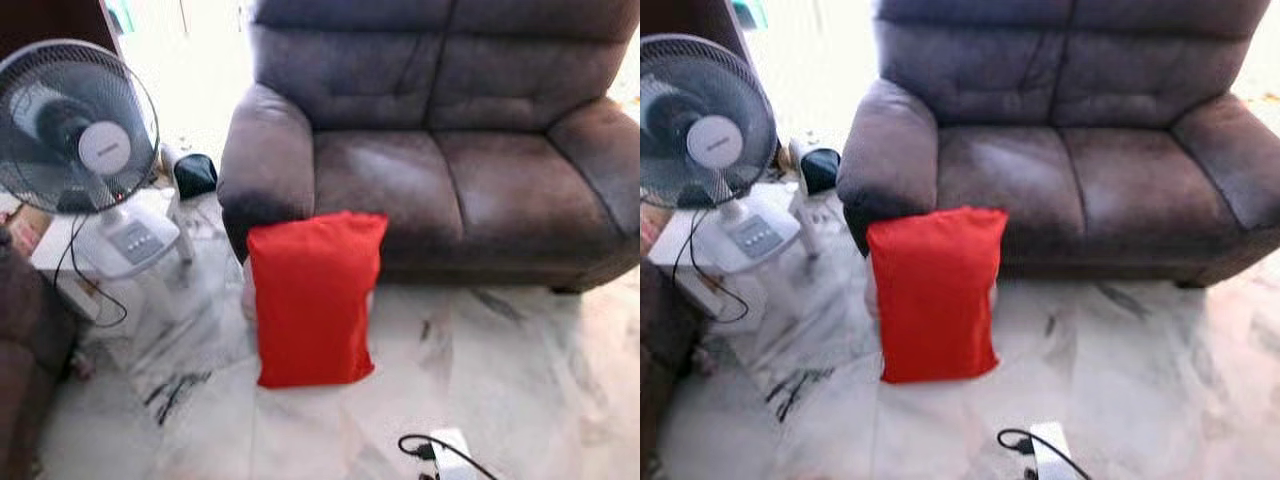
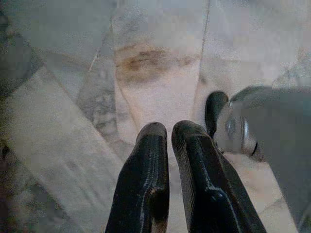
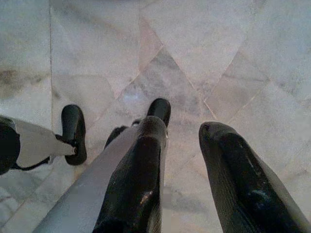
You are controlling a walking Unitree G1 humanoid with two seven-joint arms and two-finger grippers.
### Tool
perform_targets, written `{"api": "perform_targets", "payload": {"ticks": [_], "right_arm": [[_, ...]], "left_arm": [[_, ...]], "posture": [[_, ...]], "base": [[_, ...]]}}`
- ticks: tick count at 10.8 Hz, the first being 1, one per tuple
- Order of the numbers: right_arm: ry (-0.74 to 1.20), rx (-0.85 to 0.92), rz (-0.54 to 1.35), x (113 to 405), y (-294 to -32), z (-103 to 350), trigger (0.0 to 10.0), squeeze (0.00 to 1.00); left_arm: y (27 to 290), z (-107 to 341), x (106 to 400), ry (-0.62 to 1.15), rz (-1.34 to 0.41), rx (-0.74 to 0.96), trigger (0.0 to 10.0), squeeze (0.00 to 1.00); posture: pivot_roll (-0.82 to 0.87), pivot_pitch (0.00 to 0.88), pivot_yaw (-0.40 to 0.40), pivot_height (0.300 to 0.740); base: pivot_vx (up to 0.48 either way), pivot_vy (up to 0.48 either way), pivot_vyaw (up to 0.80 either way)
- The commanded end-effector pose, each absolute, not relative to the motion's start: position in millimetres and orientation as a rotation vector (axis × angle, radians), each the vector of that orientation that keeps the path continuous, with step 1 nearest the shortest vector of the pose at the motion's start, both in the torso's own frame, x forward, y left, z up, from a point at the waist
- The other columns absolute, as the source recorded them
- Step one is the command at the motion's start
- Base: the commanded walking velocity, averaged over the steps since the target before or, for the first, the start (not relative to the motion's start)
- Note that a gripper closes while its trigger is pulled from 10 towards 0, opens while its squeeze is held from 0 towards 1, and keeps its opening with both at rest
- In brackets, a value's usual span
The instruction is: Move the pillow to the sofa from floor
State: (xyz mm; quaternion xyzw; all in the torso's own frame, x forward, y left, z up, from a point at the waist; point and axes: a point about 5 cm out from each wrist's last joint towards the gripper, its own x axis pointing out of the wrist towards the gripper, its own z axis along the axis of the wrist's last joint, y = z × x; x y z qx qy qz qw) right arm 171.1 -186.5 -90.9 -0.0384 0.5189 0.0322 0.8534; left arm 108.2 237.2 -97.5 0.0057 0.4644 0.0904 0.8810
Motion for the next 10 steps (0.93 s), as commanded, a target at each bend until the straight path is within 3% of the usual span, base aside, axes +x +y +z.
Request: {"api": "perform_targets", "payload": {"ticks": [1, 10], "right_arm": [[1.102, -0.071, 0.05, 166.8, -190.4, -92.3, 10.0, 0.0], [1.091, -0.084, 0.074, 169.7, -189.4, -91.1, 10.0, 0.0]], "left_arm": [[234.0, -101.4, 98.3, 1.005, 0.191, 0.003, 10.0, 0.0], [234.5, -101.0, 99.8, 1.001, 0.203, 0.008, 10.0, 0.0]], "posture": [[0.13, 0.12, -0.015, 0.723], [0.13, 0.133, -0.019, 0.723]], "base": [[0.0, 0.0, 0.0], [0.0, 0.0, 0.0]]}}
